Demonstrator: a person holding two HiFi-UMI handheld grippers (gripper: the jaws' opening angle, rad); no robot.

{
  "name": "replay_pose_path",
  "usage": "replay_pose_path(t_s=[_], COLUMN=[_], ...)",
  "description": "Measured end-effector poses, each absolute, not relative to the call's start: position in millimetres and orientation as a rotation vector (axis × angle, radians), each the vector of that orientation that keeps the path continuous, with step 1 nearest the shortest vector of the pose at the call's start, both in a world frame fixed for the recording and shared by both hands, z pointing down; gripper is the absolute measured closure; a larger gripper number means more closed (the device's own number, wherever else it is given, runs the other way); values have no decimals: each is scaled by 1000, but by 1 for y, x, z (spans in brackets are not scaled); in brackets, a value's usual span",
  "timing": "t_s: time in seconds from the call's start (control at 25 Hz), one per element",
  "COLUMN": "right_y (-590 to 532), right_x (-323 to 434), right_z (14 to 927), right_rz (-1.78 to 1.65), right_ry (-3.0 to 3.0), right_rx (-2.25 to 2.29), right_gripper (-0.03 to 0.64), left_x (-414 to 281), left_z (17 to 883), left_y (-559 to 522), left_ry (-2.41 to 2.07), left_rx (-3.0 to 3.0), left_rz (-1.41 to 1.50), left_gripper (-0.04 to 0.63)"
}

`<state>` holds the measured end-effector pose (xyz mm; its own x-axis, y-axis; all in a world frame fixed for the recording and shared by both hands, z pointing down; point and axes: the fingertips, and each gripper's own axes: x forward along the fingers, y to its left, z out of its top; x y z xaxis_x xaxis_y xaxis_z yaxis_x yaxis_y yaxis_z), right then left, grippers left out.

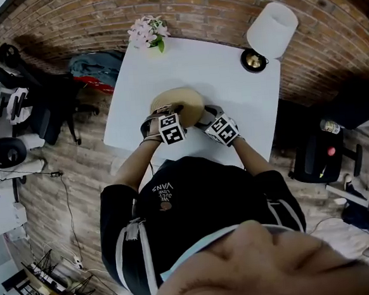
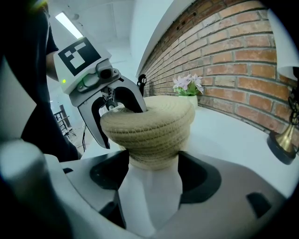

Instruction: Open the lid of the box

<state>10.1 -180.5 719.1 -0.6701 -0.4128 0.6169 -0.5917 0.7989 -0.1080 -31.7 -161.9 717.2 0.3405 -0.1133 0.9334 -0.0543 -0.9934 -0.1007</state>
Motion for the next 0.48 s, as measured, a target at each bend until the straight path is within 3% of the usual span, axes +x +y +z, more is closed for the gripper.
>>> replay_pose_path(t_s=[0.48], right_y=[-182], right_x=[10], right_z=[724], right_rz=[456], right_ry=[-2378], right_rx=[772], right_gripper=[314], left_x=[-29], left_z=[693], left_y=[-165], left_ry=[236], left_rx=[-2701], left_rz=[-1634], left_gripper=[210])
